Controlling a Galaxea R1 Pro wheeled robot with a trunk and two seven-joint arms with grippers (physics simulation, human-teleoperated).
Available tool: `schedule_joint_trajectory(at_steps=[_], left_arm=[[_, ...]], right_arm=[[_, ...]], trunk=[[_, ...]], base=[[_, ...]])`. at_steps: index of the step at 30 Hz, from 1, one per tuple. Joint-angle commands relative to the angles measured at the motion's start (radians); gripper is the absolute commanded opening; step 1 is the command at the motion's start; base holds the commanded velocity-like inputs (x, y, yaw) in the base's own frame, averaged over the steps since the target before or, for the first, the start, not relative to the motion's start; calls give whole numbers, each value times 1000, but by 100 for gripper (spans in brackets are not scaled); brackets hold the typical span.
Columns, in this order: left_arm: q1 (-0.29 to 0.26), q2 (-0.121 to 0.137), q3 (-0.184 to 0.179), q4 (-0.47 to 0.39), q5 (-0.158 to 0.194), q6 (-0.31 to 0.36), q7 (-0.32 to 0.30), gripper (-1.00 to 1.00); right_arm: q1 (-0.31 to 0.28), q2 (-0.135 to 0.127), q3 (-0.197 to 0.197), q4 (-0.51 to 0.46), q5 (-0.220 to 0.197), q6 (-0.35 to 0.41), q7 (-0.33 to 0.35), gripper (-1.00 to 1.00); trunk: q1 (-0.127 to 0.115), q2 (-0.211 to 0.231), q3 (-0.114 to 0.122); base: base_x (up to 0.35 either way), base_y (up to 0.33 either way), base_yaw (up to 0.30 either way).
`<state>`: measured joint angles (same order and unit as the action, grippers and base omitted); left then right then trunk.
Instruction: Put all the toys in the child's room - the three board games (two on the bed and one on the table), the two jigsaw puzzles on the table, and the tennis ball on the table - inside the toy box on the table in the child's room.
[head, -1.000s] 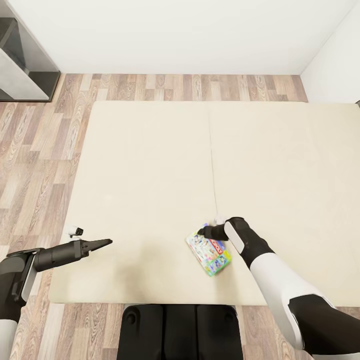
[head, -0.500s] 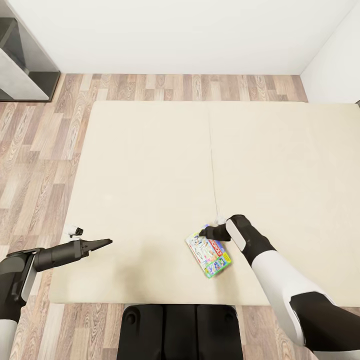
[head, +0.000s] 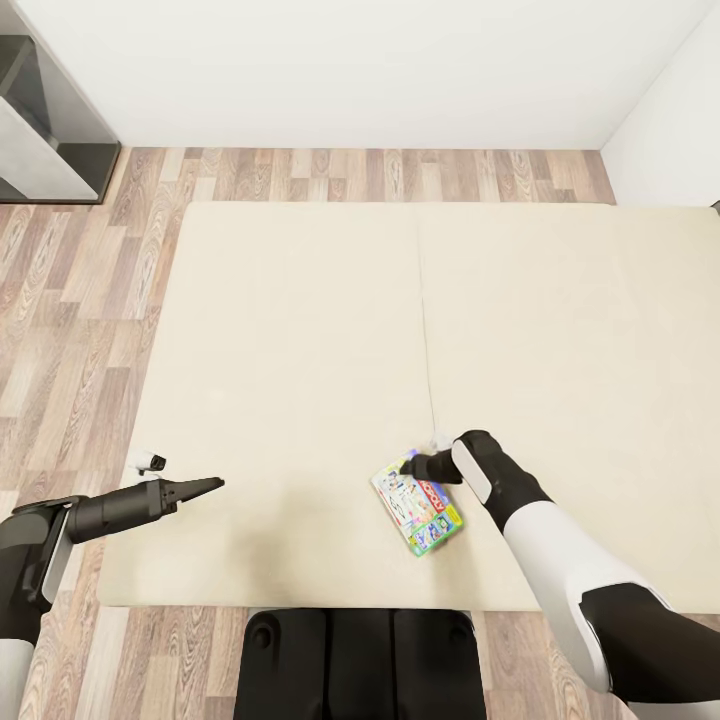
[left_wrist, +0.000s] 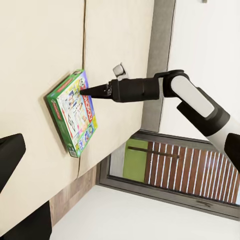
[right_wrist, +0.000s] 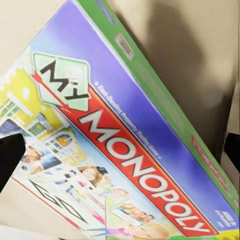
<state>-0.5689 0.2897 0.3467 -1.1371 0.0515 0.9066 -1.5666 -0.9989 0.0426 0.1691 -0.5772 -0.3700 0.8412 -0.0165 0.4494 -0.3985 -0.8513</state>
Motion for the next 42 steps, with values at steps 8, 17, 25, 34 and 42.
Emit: schedule_joint_trajectory(at_steps=[8, 17, 25, 34, 42], left_arm=[[0, 6, 0, 0, -1, 11, -4, 100], [0, 8, -1, 0, 1, 11, -4, 100], [0, 8, -1, 0, 1, 11, -4, 100], [0, 8, 0, 0, 1, 11, -4, 100], [0, 8, 0, 0, 1, 11, -4, 100]], right_arm=[[2, 6, 1, 8, 104, -2, 5, 100], [2, 14, -2, 29, 119, -4, 8, 100], [5, 16, -3, 31, 111, 2, 10, 100], [5, 17, -6, 30, 106, 5, 48, 100], [5, 17, -10, 33, 106, 3, 168, 100]], trunk=[[1, -2, -1], [1, -2, -1], [1, -2, -1], [1, -2, -1], [1, -2, -1]], base=[[0, 0, 0], [0, 0, 0], [0, 0, 0], [0, 0, 0], [0, 0, 0]])
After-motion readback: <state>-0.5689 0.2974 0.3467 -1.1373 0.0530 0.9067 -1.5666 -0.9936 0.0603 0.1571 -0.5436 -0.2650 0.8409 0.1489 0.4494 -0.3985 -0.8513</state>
